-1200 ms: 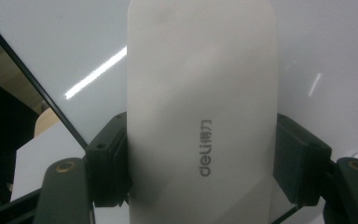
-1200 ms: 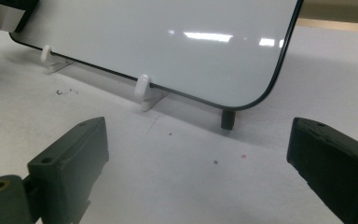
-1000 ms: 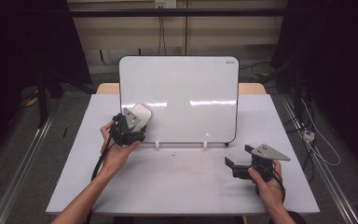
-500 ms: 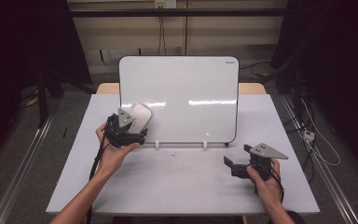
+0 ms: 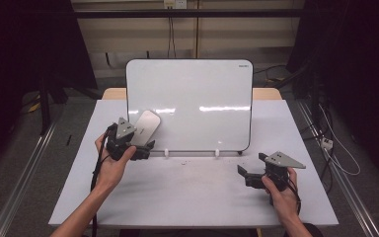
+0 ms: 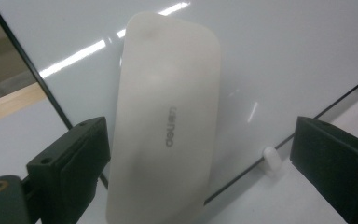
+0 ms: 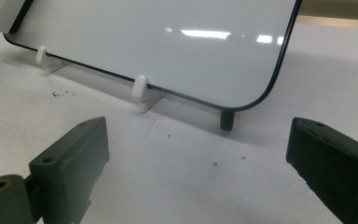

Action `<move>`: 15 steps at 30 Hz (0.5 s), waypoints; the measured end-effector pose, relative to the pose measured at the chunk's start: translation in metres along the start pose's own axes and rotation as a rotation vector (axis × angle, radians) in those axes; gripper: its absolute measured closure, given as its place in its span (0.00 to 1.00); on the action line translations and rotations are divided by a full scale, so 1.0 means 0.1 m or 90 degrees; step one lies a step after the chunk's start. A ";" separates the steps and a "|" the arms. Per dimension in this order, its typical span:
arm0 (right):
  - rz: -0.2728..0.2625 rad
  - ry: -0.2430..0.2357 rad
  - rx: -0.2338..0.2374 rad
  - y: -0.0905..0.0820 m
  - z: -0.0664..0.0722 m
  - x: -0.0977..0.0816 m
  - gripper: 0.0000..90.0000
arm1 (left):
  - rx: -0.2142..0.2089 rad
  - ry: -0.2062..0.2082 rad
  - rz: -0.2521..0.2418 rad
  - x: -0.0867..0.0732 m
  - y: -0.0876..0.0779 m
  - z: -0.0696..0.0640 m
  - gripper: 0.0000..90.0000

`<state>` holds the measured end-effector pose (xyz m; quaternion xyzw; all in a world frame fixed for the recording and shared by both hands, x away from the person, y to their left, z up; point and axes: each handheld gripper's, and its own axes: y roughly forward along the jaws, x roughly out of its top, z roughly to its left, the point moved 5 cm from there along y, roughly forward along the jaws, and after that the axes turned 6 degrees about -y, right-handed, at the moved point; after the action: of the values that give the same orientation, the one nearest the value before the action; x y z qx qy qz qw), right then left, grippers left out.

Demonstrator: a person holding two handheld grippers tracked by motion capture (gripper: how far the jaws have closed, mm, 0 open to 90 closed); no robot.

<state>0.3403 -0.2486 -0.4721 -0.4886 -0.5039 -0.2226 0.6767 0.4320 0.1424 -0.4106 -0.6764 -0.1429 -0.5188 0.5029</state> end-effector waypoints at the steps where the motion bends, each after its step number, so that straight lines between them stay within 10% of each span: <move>1: -0.001 -0.004 0.000 0.00 0.00 0.00 0.06 | 0.006 -0.006 0.000 -0.02 -0.02 0.01 0.06; 15: 0.000 -0.005 -0.002 -0.02 0.00 -0.01 0.06 | -0.019 -0.042 -0.005 -0.25 -0.21 -0.01 0.06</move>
<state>0.3385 -0.2493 -0.4719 -0.4905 -0.5060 -0.2211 0.6742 0.4055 0.1594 -0.4206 -0.7002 -0.1544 -0.5001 0.4856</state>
